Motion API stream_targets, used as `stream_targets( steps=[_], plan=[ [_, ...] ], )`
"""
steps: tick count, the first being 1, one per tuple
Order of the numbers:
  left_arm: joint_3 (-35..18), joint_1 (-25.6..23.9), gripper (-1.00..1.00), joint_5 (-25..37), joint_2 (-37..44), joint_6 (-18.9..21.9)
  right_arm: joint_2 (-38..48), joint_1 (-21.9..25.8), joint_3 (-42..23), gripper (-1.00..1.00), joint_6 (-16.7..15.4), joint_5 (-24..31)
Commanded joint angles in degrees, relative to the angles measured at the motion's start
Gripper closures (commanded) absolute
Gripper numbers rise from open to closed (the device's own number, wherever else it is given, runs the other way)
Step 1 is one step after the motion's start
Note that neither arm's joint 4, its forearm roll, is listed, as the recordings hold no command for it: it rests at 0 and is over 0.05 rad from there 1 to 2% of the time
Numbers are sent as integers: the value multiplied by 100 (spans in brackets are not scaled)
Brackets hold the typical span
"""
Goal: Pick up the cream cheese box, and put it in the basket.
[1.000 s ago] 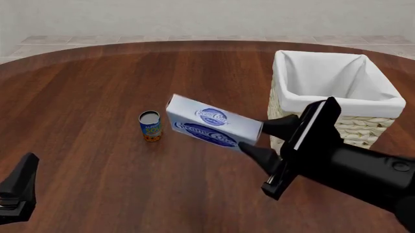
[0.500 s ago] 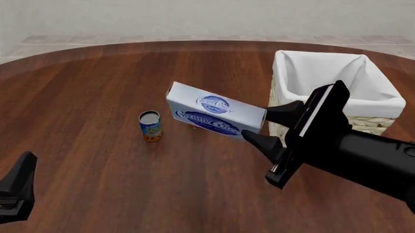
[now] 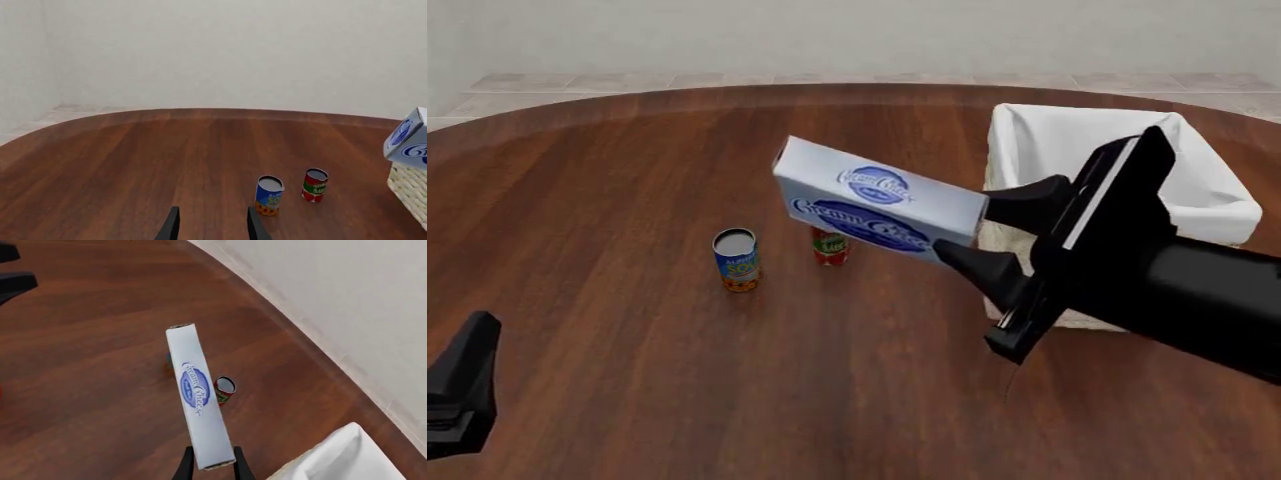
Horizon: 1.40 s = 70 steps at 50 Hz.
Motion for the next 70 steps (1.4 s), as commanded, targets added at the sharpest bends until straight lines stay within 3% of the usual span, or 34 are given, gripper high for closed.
stream_targets(
  steps=[1,39,70],
  plan=[
    [-2,6,-100,0,0,-15,-113,-66,-206,100,13,138],
    [-7,26,-100,-24,0,-32,-338,-297,-692,100,-234,534],
    [-16,46,-100,-53,-2,-63,-518,-824,-989,100,-409,745]
  ],
)
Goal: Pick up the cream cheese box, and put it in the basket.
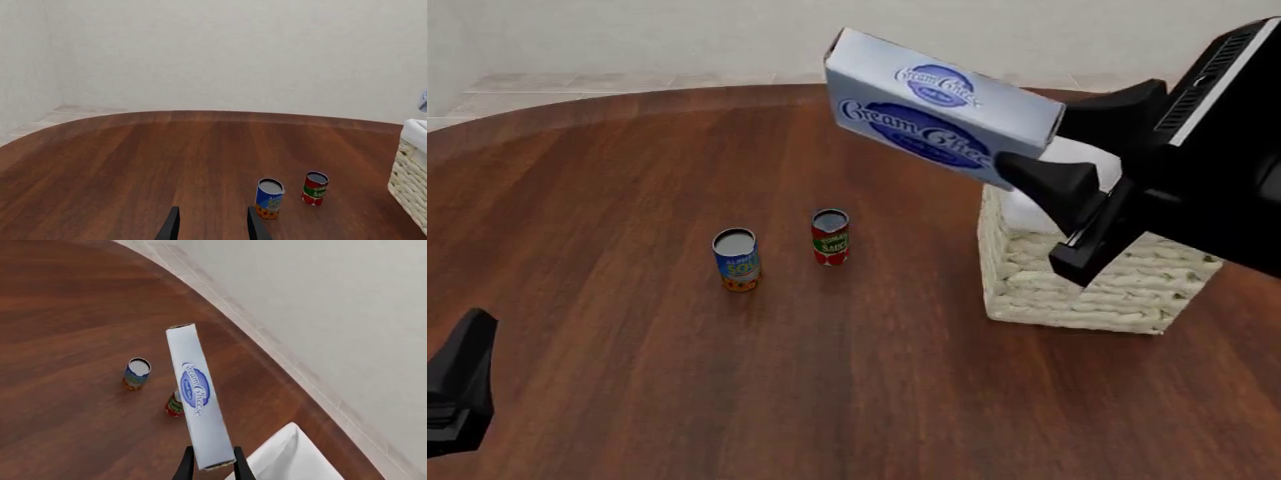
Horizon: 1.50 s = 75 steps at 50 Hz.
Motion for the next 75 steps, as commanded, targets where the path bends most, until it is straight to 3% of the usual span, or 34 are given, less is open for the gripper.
stream_targets(
  steps=[1,35,75],
  plan=[
    [-3,7,-100,-13,0,-11,-90,-192,-188,100,43,60],
    [0,18,-100,-18,0,-37,-369,-690,-157,100,7,197],
    [-12,14,-100,-17,-1,-33,-146,-1174,-84,100,26,-50]
  ],
)
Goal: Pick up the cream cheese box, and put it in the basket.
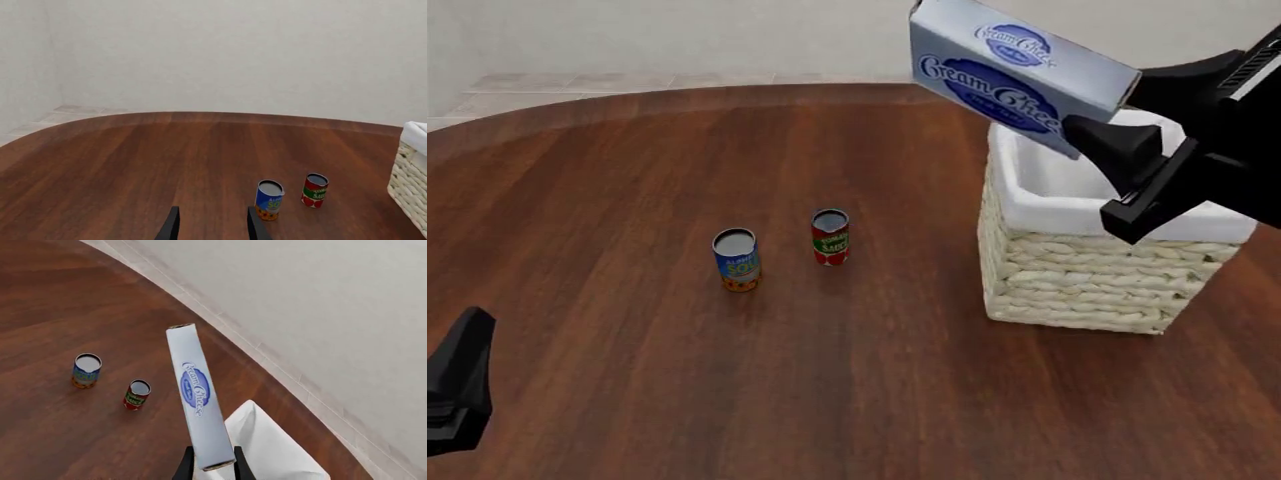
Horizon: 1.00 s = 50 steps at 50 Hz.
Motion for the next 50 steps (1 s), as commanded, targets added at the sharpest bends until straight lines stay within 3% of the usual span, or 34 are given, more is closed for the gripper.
stream_targets(
  steps=[1,50],
  plan=[
    [-3,0,-100,4,0,-1,30,-147,-13,100,107,-76],
    [4,-20,-100,8,0,28,-173,-787,13,100,16,73]
  ],
)
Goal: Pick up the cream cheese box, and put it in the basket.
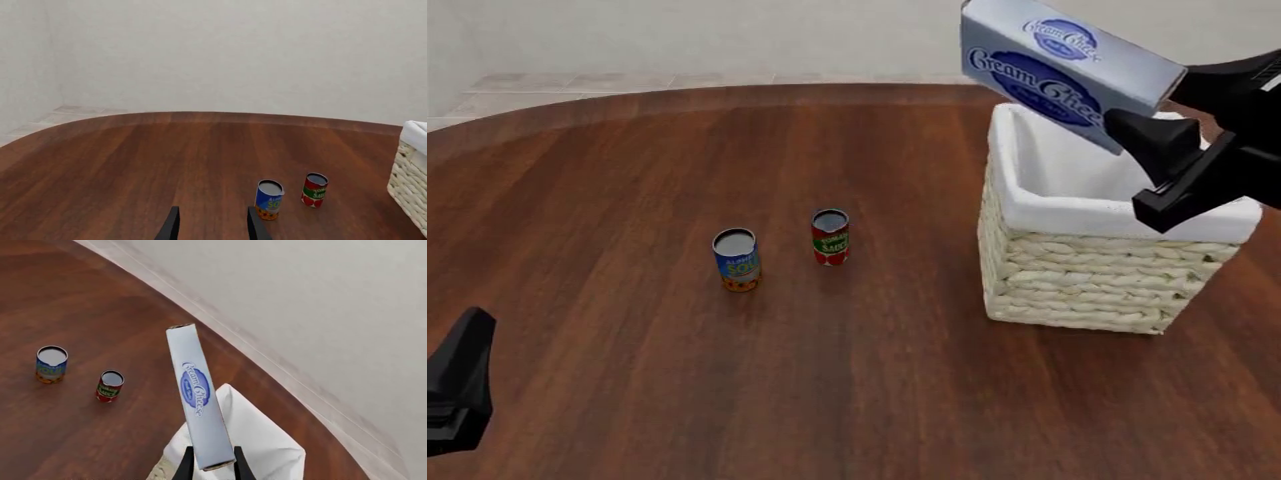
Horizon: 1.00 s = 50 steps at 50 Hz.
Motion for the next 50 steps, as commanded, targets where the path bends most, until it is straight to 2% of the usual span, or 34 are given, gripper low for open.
stream_targets(
  steps=[1,50],
  plan=[
    [3,-6,-100,4,0,8,-65,-140,-31,100,100,12],
    [-3,-13,-100,7,0,4,82,-657,30,100,-16,57]
  ],
)
